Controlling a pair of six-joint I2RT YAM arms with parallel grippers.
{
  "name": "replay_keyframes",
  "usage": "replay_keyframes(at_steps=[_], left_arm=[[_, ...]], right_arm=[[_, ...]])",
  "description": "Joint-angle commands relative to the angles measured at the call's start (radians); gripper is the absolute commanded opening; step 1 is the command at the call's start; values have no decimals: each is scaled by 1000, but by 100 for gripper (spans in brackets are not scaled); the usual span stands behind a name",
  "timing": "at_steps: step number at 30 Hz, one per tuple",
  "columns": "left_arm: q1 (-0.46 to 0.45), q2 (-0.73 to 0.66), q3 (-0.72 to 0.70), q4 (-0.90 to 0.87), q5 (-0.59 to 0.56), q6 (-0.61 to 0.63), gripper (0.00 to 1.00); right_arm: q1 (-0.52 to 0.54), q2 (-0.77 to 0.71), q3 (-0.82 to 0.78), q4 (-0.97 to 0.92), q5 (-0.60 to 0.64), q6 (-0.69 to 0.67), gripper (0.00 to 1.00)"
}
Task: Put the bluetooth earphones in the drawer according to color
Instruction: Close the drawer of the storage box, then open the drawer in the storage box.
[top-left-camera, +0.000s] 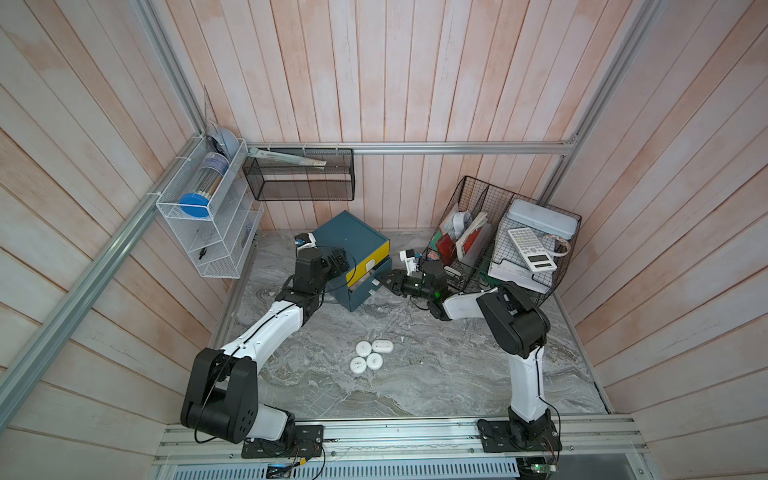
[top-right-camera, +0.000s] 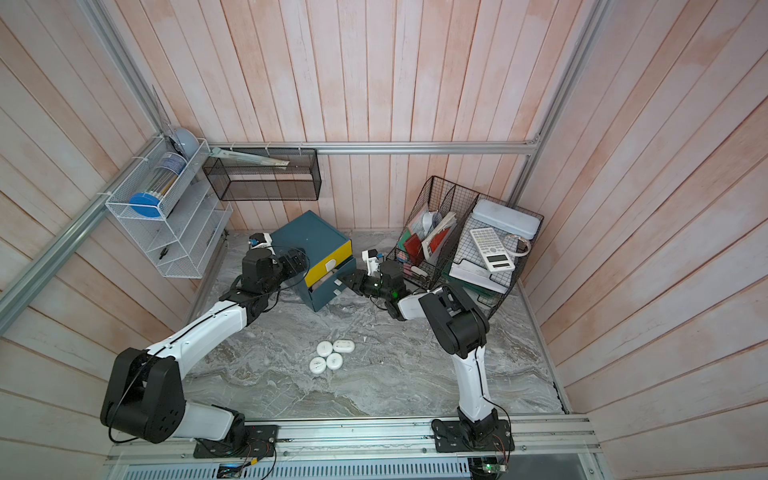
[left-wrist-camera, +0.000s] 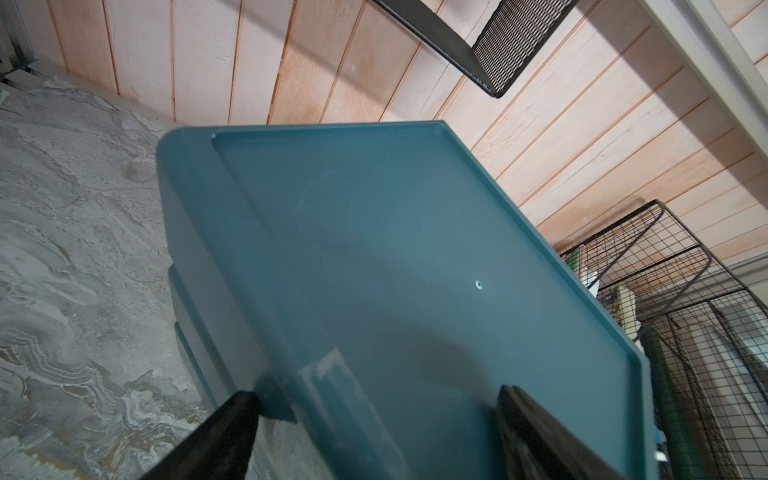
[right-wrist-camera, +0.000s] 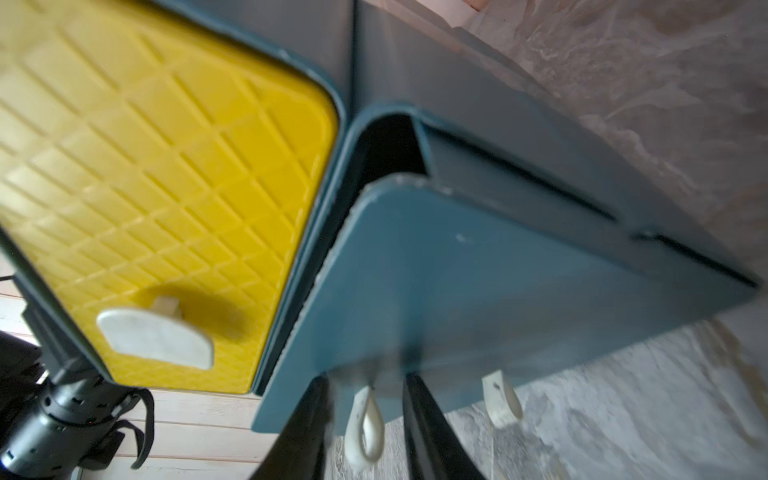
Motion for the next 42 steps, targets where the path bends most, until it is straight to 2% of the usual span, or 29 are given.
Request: replay_keyframes(at_steps=[1, 7, 12, 17, 28, 42], left_arm=[[-38, 68, -59, -169, 77, 39, 94], [-42, 62, -60, -169, 74, 42, 94], [-42, 58, -63, -169, 58, 42, 94], [-43, 57, -67, -165, 53, 41, 94], [-42, 48, -72, -164, 42, 41, 95], [-42, 39, -75, -162, 45, 38, 94]], right_arm=[[8, 37, 69, -8, -11, 22, 34], [6, 12, 44, 5, -10, 25, 34], [-5, -90, -109, 41, 29, 8, 34], [-19, -155, -226, 37, 58, -24, 42], [-8, 7, -129, 87, 23, 38, 54], [23, 121, -11, 99, 21, 99, 51]])
